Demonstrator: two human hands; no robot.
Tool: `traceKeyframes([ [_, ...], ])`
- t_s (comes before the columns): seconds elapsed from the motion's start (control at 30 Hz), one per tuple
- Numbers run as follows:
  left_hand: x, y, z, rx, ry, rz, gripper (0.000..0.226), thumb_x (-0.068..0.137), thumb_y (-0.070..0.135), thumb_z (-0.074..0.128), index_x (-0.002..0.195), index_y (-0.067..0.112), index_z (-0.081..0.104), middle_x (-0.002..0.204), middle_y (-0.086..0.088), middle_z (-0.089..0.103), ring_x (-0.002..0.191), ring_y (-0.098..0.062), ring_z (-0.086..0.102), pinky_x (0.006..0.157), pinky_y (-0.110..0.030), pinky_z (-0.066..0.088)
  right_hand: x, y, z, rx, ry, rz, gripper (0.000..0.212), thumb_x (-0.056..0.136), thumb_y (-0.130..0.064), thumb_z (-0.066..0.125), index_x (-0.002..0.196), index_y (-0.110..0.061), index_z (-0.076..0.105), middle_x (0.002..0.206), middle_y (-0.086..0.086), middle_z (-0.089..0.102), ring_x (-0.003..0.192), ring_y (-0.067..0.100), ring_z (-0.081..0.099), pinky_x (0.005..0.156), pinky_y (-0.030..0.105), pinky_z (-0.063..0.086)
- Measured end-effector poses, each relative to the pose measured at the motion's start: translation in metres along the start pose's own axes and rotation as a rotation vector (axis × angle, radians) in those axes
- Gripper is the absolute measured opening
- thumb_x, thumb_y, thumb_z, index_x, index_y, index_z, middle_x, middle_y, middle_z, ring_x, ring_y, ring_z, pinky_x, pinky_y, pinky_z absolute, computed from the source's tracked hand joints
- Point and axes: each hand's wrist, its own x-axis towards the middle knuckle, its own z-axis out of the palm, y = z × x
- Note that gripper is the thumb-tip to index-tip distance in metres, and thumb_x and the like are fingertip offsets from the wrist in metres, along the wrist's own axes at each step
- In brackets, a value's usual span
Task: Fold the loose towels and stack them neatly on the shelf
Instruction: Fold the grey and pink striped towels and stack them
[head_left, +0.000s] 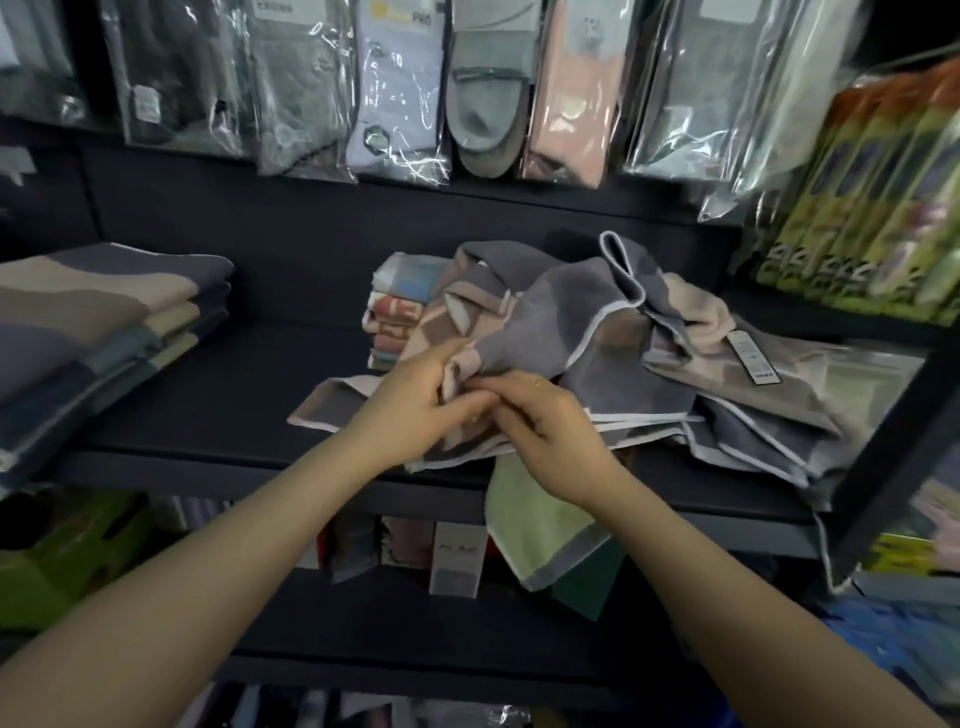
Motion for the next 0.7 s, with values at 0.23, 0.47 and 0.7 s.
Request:
traceKeyframes([
  [0.23, 0.002, 0.011, 0.012, -0.418, 0.275, -0.245, 0.017, 0.091, 0.015, 0.054, 0.085, 0.026, 0.065, 0.077, 0.016, 0.068, 0.072, 0.007, 0.062, 0.069, -0.012, 0.049, -0.003, 0.047, -0.05, -0.374, 0.257, -0.044, 0.064, 0.074, 0.01, 0.052, 0.135, -0.009, 0.044, 0.145, 0.013, 0.037, 0.133, 0.033, 0.032, 0.109, 0.039, 0.025],
  [0.47, -0.024, 0.009, -0.009, -0.774, 0.391, -0.391, 0.018, 0.091, 0.02, 0.052, 0.088, 0.023, 0.069, 0.083, 0.007, 0.074, 0.078, -0.007, 0.069, 0.062, -0.018, 0.052, 0.016, 0.062, -0.06, -0.585, 0.322, -0.125, 0.024, 0.087, -0.014, 0.049, 0.1, -0.003, 0.066, 0.098, 0.017, 0.067, 0.103, 0.038, 0.059, 0.101, 0.047, 0.022],
  [0.7, -0.05, -0.006, -0.01, 0.261, 0.293, -0.229, 0.062, 0.087, 0.05, 0.051, 0.138, 0.018, 0.034, 0.13, 0.003, 0.04, 0.122, -0.007, 0.034, 0.101, -0.016, 0.026, 0.016, 0.023, -0.036, -0.437, 0.103, -0.197, 0.026, 0.089, -0.019, 0.05, 0.079, -0.002, 0.067, 0.069, 0.015, 0.063, 0.067, 0.034, 0.058, 0.061, 0.037, 0.046],
])
